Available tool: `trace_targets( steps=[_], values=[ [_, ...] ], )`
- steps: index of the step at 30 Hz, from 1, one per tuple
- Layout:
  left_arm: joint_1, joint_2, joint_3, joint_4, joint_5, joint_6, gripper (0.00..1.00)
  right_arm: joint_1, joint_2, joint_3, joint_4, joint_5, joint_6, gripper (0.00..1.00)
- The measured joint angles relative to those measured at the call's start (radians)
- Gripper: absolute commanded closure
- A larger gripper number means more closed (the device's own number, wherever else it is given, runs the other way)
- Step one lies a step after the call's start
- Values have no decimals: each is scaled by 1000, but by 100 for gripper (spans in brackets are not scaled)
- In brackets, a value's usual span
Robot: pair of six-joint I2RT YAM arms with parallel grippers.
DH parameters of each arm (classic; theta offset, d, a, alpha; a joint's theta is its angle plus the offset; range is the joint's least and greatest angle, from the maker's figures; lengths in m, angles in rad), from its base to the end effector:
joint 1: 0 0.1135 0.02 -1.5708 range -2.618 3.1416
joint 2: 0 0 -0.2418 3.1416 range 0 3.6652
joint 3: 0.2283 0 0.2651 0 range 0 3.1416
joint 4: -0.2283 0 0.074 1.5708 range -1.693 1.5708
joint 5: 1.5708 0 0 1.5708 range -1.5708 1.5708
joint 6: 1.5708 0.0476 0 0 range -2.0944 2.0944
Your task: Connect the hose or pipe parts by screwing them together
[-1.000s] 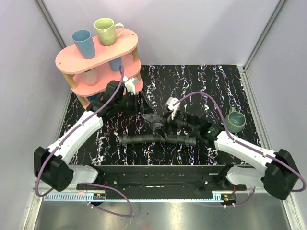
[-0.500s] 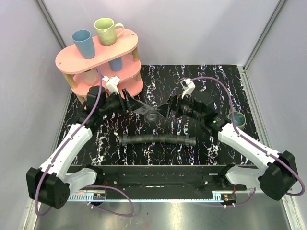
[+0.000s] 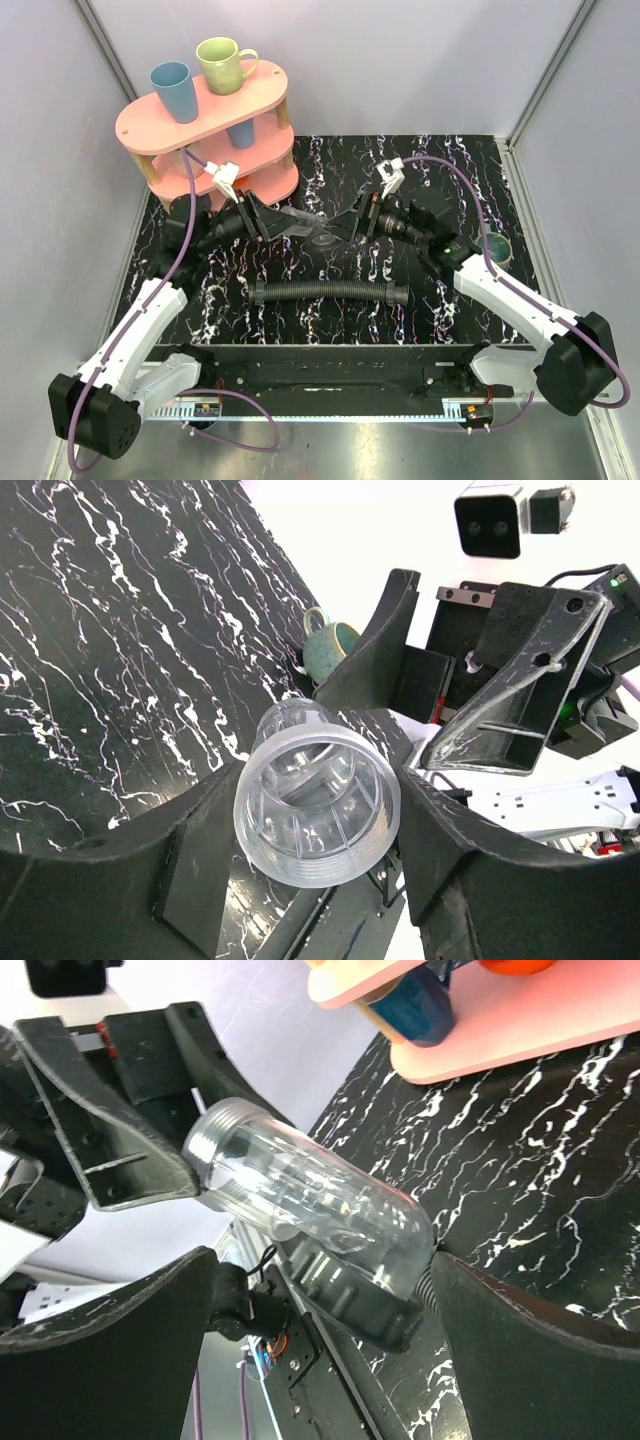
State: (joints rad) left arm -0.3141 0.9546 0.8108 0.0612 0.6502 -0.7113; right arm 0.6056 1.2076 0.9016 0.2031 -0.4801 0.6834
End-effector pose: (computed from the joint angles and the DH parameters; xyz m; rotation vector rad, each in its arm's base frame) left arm 0.2345 -0.1065 0.3240 0.1848 1.8003 -1.2882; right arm 0.2456 0.1968 0.3070 -0.3294 1.8270 1.3371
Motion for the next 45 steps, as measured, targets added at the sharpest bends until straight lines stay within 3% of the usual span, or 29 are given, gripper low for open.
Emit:
trace_targets(
  steps=[5, 13, 19, 29, 32, 35, 39, 41, 42, 44, 45],
  values=[
    [0, -1, -6, -19, 4, -2, 100, 0, -4, -14, 63, -57, -12, 0],
    [2, 66, 83, -239, -79, 42, 100, 8, -47, -36, 25, -8, -347, 0],
    [2, 132, 170, -397, -146, 61, 100, 172, 57, 51, -78, 127, -696, 0],
    [2, 156, 189, -480, -199, -24, 100, 353, 265, 219, -64, 426, -921, 5],
    [2, 156, 189, -483, -203, -53, 100, 409, 323, 243, -60, 513, -963, 15],
    [2, 156, 189, -501, -212, -71, 100, 436, 364, 258, -66, 581, -994, 38],
    [2, 163, 198, -536, -230, -80, 100, 441, 381, 266, -66, 626, -1004, 52],
    [2, 167, 207, -546, -234, -79, 100, 446, 381, 267, -66, 641, -1004, 72],
    [3, 168, 211, -547, -236, -78, 95, 446, 381, 267, -65, 644, -1006, 79],
    [4, 171, 217, -547, -235, -79, 54, 447, 382, 267, -56, 656, -1009, 84],
    [5, 173, 221, -547, -234, -79, 42, 448, 382, 267, -51, 662, -1008, 83]
  ],
)
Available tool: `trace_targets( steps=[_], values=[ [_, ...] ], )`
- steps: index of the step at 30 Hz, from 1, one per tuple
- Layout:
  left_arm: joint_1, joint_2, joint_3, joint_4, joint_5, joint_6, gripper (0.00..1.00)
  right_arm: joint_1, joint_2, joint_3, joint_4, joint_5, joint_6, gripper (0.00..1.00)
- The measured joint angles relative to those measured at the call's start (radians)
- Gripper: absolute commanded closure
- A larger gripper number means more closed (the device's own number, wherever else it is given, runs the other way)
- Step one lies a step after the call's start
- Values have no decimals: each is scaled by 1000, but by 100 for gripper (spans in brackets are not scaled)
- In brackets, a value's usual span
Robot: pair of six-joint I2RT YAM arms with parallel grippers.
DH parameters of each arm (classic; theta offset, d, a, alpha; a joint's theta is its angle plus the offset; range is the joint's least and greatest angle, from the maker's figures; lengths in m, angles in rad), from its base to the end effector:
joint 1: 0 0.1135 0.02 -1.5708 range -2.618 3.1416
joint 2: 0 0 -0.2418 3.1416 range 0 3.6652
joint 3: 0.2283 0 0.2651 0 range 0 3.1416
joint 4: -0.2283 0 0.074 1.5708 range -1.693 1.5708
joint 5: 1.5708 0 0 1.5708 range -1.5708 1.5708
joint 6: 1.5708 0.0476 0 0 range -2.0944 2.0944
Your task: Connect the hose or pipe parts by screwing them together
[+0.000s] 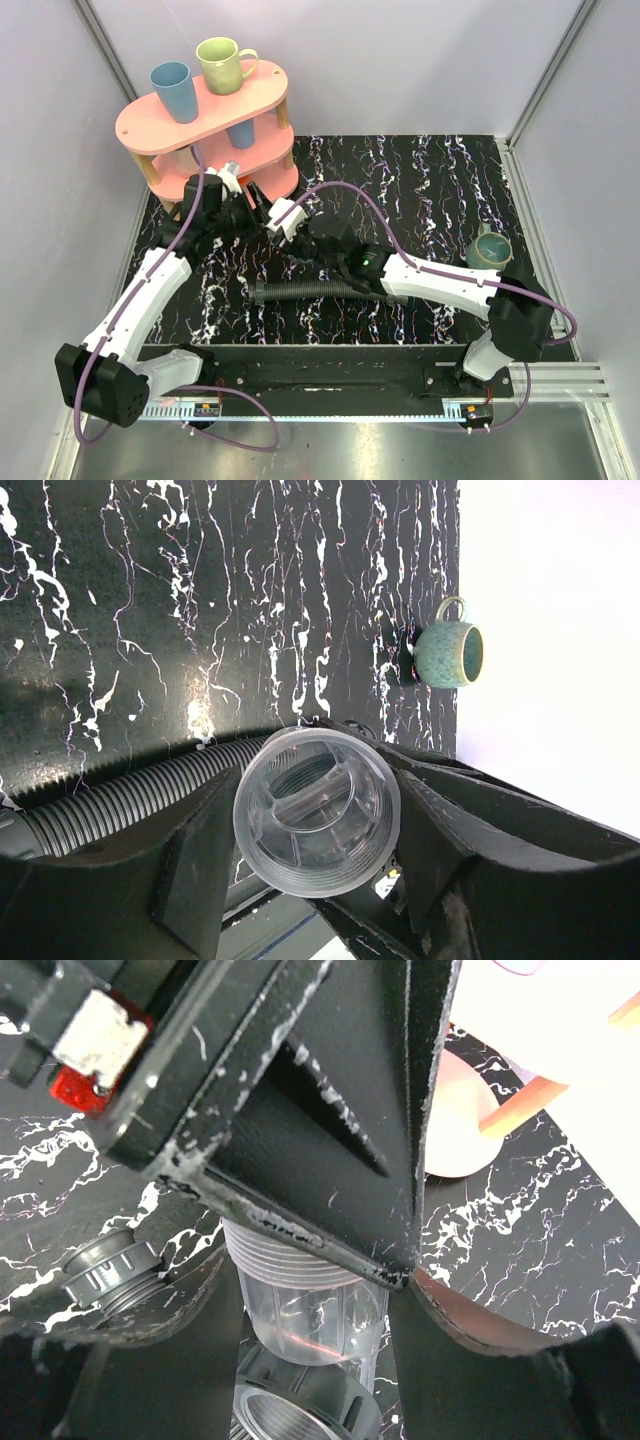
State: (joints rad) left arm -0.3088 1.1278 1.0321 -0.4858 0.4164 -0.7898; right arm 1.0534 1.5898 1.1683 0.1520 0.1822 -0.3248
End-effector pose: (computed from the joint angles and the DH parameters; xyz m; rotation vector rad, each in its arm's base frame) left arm 0.2584 -0.1026 0.3025 -0.2913 2.2808 -1.0550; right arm 0.2059 0.3444 0.2722 -1.0741 1.5056 0.3429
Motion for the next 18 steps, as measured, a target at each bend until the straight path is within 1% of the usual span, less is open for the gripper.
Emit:
trace_targets(
  steps=[1, 2, 4, 7, 8, 11, 14, 16, 18],
  values=[
    [2, 2, 5, 1, 2, 2, 27, 0, 0, 0, 8, 8, 3, 83],
    [3, 2, 9, 1, 2, 3, 23, 1, 0, 0, 13, 11, 5, 84],
    [10, 2, 18, -1, 1, 8, 19, 1, 0, 0, 31, 23, 16, 86],
    [37, -4, 31, -3, 24, 8, 16, -10, -1, -2, 50, 30, 57, 86],
    [50, -7, 39, -2, 37, 11, 9, -16, -3, -9, 63, 25, 78, 86],
    [117, -18, 68, 3, 101, 26, 9, -51, -35, -48, 100, -16, 165, 86],
    [174, -35, 72, 29, 159, 43, 9, -113, -90, -93, 148, -56, 279, 86],
    [194, -54, 68, 61, 199, 59, 9, -164, -138, -118, 185, -71, 373, 87],
    [198, -87, 41, 128, 246, 66, 9, -212, -187, -139, 235, -93, 470, 87]
  ],
)
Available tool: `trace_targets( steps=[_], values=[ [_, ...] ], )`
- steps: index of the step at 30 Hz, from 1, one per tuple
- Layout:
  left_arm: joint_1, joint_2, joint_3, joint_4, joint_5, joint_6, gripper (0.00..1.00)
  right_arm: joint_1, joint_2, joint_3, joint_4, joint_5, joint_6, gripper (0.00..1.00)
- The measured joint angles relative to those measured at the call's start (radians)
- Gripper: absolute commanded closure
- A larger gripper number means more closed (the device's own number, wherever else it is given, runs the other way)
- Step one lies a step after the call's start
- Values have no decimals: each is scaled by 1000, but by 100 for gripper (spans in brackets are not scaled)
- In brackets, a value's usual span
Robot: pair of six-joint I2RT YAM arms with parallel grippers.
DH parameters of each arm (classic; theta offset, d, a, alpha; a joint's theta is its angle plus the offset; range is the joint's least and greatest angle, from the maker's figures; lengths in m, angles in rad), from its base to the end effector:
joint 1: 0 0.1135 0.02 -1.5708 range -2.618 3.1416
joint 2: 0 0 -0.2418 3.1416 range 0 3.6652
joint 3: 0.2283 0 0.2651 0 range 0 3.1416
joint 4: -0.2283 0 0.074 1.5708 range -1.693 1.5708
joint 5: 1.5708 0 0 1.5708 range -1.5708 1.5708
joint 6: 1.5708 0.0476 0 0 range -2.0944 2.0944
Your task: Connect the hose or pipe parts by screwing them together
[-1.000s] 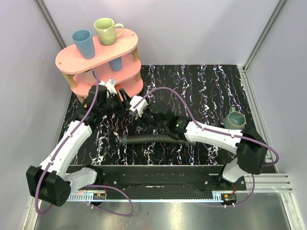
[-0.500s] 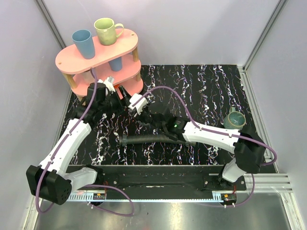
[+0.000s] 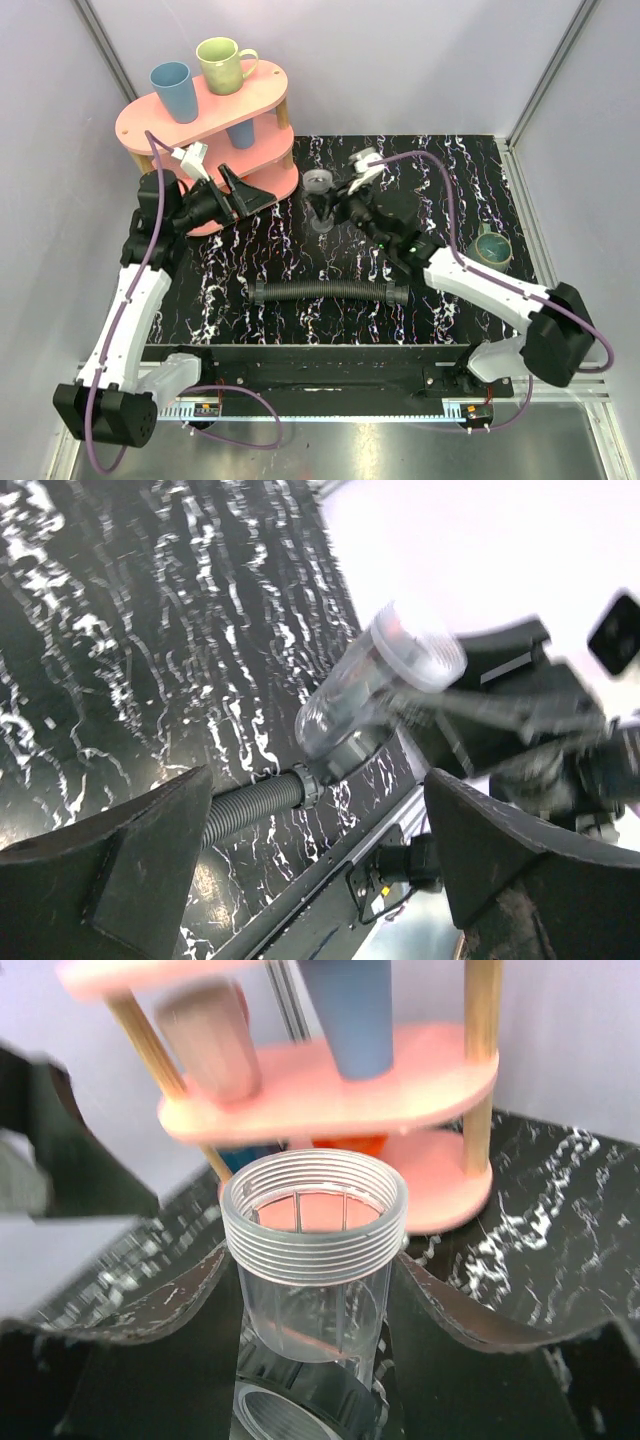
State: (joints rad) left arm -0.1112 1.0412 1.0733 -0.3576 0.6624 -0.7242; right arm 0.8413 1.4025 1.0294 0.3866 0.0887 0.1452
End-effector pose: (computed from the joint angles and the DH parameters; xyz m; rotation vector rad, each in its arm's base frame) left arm 0.2548 -0.0579 0.3548 -0.1291 2.0004 -1.1784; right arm 0.2452 0.2680 0.3153 -0.4779 1.5282 0.7052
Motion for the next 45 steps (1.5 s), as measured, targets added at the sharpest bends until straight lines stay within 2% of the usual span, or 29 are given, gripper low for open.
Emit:
trace_targets(
  steps=[7, 13, 19, 26, 35, 37, 38, 40, 41, 43, 45],
  values=[
    [0, -95, -169, 372, 198, -87, 10, -54, -126, -49, 225, -142, 271, 84],
    [-24, -63, -285, 777, 309, -353, 10, -54, -166, -140, 476, -280, 441, 84],
    [-156, -36, -327, 1145, 319, -605, 13, -54, -163, -167, 651, -371, 547, 86],
    [-221, -9, -329, 1320, 301, -697, 21, -54, -156, -170, 770, -417, 608, 86],
    [-298, 14, -329, 1375, 277, -712, 32, -54, -120, -190, 855, -432, 669, 86],
    [-307, 20, -330, 1376, 272, -708, 39, -54, -114, -192, 869, -432, 676, 86],
    [-310, 23, -330, 1375, 270, -706, 49, -54, -113, -193, 873, -432, 677, 86],
    [-313, 28, -330, 1368, 267, -695, 61, -54, -110, -195, 884, -431, 688, 85],
    [-314, 30, -330, 1371, 266, -693, 70, -54, -110, -198, 888, -428, 690, 84],
    [-315, 30, -330, 1374, 265, -689, 79, -54, -109, -202, 898, -423, 699, 80],
    [-315, 33, -330, 1382, 265, -686, 95, -54, -109, -206, 903, -422, 702, 69]
  ],
)
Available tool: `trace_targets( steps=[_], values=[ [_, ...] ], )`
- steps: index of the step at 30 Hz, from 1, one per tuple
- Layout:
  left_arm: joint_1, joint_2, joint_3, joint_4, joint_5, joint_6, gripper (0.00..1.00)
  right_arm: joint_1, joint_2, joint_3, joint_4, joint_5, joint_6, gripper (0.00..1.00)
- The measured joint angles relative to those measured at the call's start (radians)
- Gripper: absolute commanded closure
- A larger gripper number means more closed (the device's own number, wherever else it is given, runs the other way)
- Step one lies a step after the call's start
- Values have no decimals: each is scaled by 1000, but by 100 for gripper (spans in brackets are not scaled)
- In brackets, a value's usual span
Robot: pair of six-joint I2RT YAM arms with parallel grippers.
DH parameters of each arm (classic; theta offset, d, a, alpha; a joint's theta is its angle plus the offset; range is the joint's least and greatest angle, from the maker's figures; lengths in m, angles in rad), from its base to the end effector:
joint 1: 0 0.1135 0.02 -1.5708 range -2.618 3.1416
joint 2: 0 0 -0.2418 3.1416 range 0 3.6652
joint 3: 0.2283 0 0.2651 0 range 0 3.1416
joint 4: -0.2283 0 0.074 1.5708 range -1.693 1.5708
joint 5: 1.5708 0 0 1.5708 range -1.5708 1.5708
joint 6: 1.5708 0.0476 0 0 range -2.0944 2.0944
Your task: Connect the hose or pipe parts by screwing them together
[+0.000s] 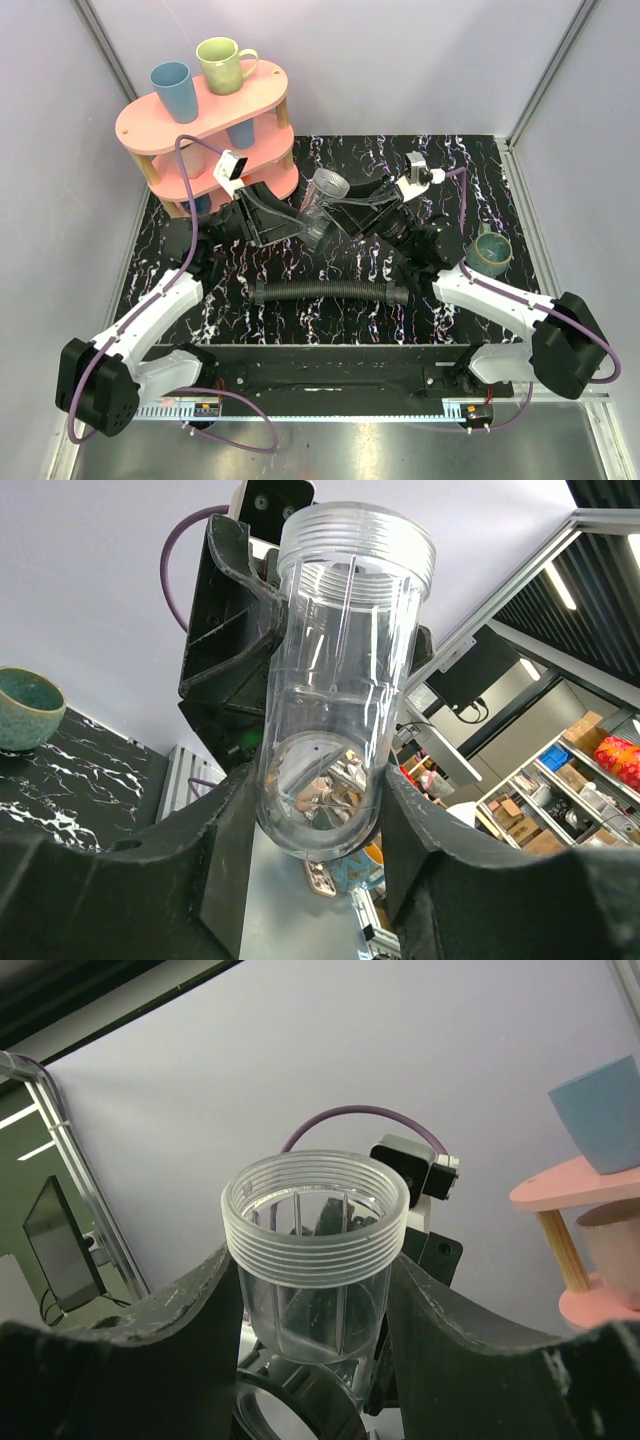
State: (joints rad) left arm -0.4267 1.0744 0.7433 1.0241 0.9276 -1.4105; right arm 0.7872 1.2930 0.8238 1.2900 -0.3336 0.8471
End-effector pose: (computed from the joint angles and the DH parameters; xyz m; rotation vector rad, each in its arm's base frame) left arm 0.2095 -0.1371 0.3644 0.4618 1.3695 -1.9748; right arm 0.1952 0.2180 0.3698 -0.3352 0.8534 1.6588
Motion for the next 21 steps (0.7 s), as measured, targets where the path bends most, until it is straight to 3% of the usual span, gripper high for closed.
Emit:
trace_targets(
  steps=[1, 4, 5, 8, 9, 16, 21],
  values=[
    [0, 3, 0, 5, 0, -5, 100, 0, 0, -2, 0, 2, 2, 64],
    [0, 18, -2, 11, 10, -14, 100, -2, -3, -17, 0, 10, 5, 45],
    [0, 22, -2, 10, 16, -16, 100, -3, -8, -27, -1, 11, 6, 30],
    [0, 27, -1, -42, 29, 7, 100, -8, -47, -66, -50, 17, -2, 15],
    [0, 25, 1, -82, 31, 31, 100, -9, -63, -80, -77, 14, -5, 0],
    [5, 3, 133, -646, 69, 403, 100, -23, -268, -126, -513, 19, -138, 0],
    [31, 1, 201, -873, 120, 578, 100, -23, -388, -55, -869, 33, -274, 0]
  ],
)
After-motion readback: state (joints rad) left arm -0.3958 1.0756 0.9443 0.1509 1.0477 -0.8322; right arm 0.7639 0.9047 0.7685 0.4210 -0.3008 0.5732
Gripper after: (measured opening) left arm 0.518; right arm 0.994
